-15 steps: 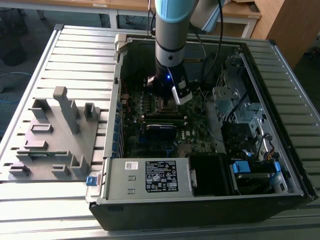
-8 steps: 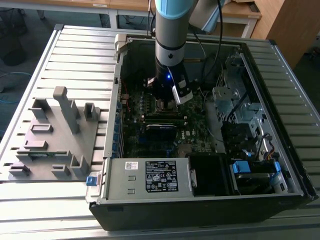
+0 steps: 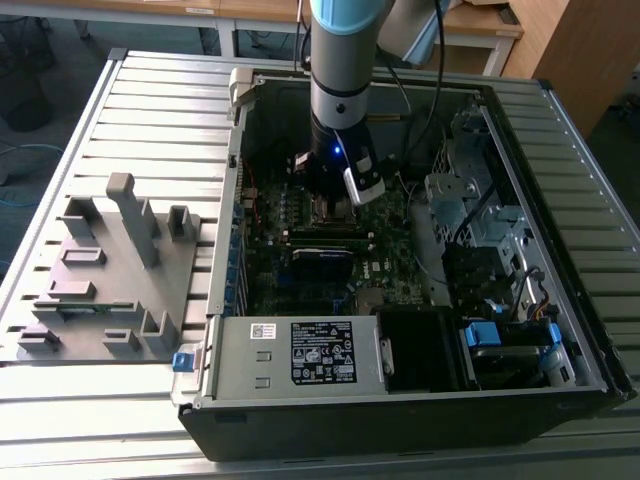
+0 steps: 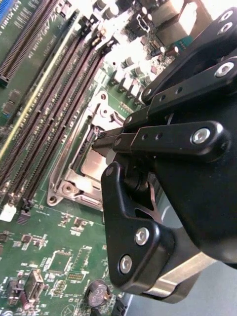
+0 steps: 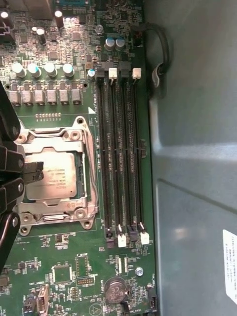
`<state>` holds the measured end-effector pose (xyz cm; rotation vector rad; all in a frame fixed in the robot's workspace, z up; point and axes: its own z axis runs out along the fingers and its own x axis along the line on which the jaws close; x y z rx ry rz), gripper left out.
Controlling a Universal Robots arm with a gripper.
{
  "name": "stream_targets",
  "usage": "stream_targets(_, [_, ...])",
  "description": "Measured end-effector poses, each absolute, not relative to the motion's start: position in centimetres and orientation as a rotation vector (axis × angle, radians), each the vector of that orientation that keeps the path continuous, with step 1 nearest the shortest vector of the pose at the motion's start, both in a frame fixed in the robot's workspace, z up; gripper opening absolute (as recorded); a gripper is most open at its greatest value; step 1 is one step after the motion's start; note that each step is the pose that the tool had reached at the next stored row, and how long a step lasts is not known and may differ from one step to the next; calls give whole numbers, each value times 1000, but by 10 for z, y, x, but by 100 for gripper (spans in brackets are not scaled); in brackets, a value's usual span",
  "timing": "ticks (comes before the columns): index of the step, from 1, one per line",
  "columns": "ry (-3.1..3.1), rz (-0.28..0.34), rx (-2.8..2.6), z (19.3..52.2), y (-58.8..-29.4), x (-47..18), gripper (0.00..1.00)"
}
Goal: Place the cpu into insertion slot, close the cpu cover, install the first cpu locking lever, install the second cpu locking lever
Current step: 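Install the second cpu locking lever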
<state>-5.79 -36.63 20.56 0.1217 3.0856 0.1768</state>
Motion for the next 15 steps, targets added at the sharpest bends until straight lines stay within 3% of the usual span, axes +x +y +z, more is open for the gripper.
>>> stream_targets(15, [3087, 139, 121, 206, -353, -58, 10])
